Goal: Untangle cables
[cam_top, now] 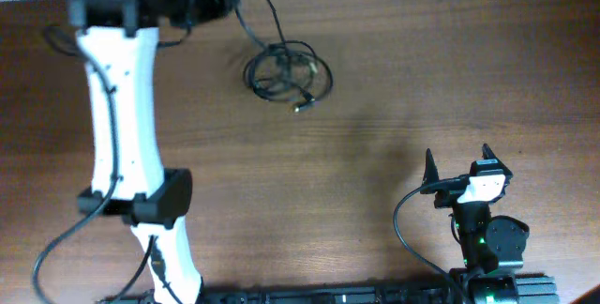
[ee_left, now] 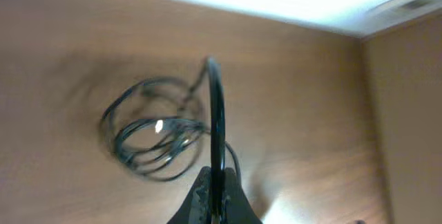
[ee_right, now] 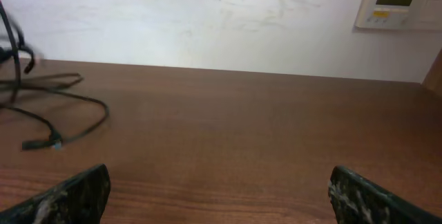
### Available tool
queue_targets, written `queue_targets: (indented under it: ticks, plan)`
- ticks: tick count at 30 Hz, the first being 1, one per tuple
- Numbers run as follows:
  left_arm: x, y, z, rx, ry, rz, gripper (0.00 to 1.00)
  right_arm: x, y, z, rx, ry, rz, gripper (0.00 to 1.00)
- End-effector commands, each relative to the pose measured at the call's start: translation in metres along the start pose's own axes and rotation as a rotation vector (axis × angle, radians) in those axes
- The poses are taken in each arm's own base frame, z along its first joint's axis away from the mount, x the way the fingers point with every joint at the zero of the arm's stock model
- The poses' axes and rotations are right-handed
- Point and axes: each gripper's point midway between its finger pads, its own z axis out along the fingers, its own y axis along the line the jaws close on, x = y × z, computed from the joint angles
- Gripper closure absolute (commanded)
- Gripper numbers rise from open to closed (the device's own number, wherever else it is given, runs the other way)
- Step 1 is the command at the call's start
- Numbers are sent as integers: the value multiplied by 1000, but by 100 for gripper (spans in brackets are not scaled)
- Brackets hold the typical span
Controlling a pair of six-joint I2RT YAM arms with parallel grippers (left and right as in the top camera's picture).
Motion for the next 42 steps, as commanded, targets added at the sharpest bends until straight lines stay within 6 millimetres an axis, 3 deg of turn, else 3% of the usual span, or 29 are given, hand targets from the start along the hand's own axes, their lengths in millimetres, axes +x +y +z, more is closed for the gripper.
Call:
queue_targets:
  ticks: [1,4,6,8,13,15,17,20,25,29,36,42]
  plan:
    - [-17,-54,-67,219,-155,100,100,3,0,0,1,5,1,2]
    - [-35,-64,-101,227,-288,124,100,3,0,0,1,5,1,2]
    - [-47,-50,-114,122,-376,76,100,3,0,0,1,5,1,2]
    - [-50,-38,-117,53,-402,29,100,3,0,0,1,5,1,2]
    - [-45,-36,-113,45,-375,18,100,3,0,0,1,5,1,2]
    - [-52,-42,-117,70,-407,38,100,3,0,0,1,5,1,2]
    - [-66,-69,-131,187,-478,114,100,3,0,0,1,5,1,2]
    - [-86,-93,-156,264,-599,198,100,3,0,0,1,5,1,2]
    - [-109,-114,-187,314,-765,285,100,3,0,0,1,5,1,2]
    - [-120,-96,-188,215,-815,230,100,3,0,0,1,5,1,2]
    - [-130,-96,-200,197,-886,233,100,3,0,0,1,5,1,2]
    - [-147,-32,-195,-125,-963,89,100,3,0,0,1,5,1,2]
